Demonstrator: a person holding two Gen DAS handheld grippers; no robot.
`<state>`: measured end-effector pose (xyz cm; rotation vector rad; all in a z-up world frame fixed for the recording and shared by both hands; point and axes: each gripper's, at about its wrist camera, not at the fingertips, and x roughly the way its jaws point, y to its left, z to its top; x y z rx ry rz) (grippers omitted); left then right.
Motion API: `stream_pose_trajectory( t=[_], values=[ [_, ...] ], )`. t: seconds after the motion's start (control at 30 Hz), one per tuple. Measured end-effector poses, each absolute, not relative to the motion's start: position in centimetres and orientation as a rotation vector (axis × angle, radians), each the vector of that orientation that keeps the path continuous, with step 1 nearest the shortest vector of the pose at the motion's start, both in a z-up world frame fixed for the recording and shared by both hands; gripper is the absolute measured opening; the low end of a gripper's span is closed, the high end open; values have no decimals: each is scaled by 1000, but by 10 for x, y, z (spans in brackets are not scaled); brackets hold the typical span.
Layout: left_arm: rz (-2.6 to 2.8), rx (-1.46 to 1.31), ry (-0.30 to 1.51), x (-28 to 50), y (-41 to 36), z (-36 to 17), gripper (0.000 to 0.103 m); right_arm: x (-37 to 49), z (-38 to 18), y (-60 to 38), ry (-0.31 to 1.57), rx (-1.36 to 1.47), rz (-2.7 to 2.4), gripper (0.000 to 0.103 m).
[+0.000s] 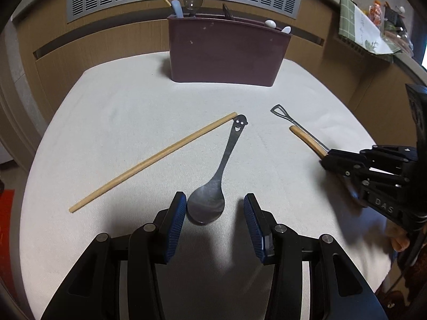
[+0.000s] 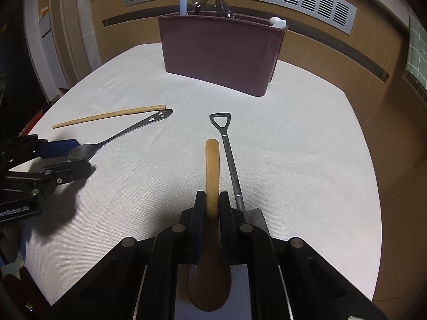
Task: Organize utensils
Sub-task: 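Lift the wooden spoon with the right tool while the left tool grasps the metal spoon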
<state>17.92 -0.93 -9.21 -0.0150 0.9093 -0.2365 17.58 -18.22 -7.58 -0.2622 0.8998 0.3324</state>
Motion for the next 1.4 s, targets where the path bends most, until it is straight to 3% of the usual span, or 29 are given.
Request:
stream_pose_trajectory(
  t=[0.33, 0.5, 0.57, 0.63, 0.7, 0.77, 0.9, 1.03, 1.1, 1.17, 1.4],
  values=[
    [-206, 3, 899, 179, -15, -95, 45, 183, -76, -173, 898, -268, 344, 9],
    [-217, -87, 889, 177, -5, -95, 44, 177, -53, -189, 852, -132, 394, 9],
    [-190, -102, 882, 177, -3, -95, 32, 174, -44, -198, 825, -99, 375, 9],
    [-157, -79, 871, 178, -5, -95, 29, 172, -37, -204, 809, -74, 366, 9],
    [-139, -75, 857, 179, -6, -93, 12, 171, -32, -208, 798, -61, 351, 9],
    [-121, -81, 816, 178, -2, -84, 8, 171, -29, -209, 786, -63, 340, 9],
    [-109, -69, 673, 164, 4, -46, 7, 165, -23, -209, 748, -89, 314, 9],
    [-195, -97, 668, 157, 14, -39, 10, 162, -20, -208, 736, -93, 330, 9],
    [-248, -110, 696, 156, 19, -48, 15, 161, -21, -208, 745, -88, 345, 9],
    [-260, -119, 737, 159, 23, -60, 32, 161, -25, -209, 771, -74, 367, 9],
    [-281, -56, 841, 172, 0, -89, 40, 159, -35, -214, 805, -34, 374, 9]
  ],
)
